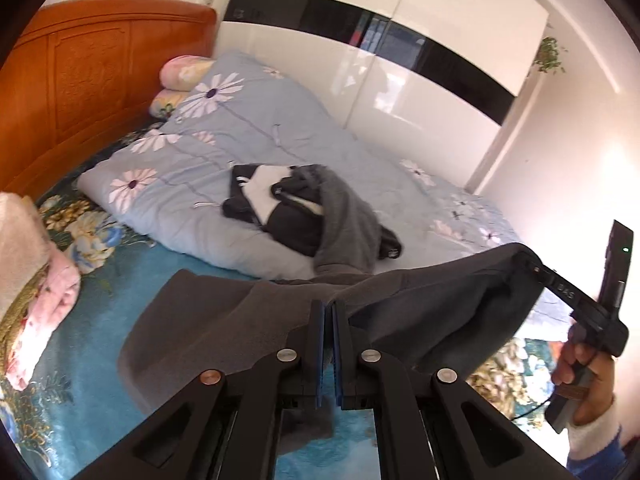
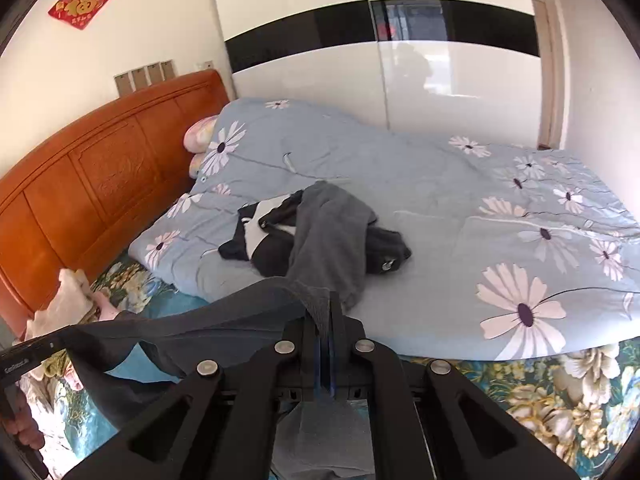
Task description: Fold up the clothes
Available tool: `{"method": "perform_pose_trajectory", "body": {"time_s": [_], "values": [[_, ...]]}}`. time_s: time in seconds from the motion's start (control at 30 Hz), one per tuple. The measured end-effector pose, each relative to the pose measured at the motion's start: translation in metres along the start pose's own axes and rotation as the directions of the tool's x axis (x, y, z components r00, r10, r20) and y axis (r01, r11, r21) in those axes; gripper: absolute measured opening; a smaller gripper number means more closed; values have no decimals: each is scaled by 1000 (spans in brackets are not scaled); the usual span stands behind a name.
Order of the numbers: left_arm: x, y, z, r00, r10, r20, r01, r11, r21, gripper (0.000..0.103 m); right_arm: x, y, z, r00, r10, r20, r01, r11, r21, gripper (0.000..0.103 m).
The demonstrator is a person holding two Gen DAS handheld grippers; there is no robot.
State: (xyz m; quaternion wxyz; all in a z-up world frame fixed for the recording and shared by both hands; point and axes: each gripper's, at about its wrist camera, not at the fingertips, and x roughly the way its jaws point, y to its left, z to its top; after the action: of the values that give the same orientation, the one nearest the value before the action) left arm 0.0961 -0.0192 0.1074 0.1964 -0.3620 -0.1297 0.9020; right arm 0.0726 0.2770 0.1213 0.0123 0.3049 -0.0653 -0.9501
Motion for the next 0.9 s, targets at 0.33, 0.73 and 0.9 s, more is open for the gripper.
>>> {"method": "perform_pose_trajectory", "body": {"time_s": [0.33,0.73,0.9], "values": [[-24,-70,-31,926,-375,-51,375,927,-23,3,-81,2,89,953,-151,263,192,972,-136,3],[5,101,-165,959,-26,-281,-98,903,-417,3,128,113,-36,952,56,-300,-130,963,-234,3],[5,119,-187,950,-16,-311,-139,873,-469,3,143,176,-31,949,104,-298,-201,927,-318,3]]}}
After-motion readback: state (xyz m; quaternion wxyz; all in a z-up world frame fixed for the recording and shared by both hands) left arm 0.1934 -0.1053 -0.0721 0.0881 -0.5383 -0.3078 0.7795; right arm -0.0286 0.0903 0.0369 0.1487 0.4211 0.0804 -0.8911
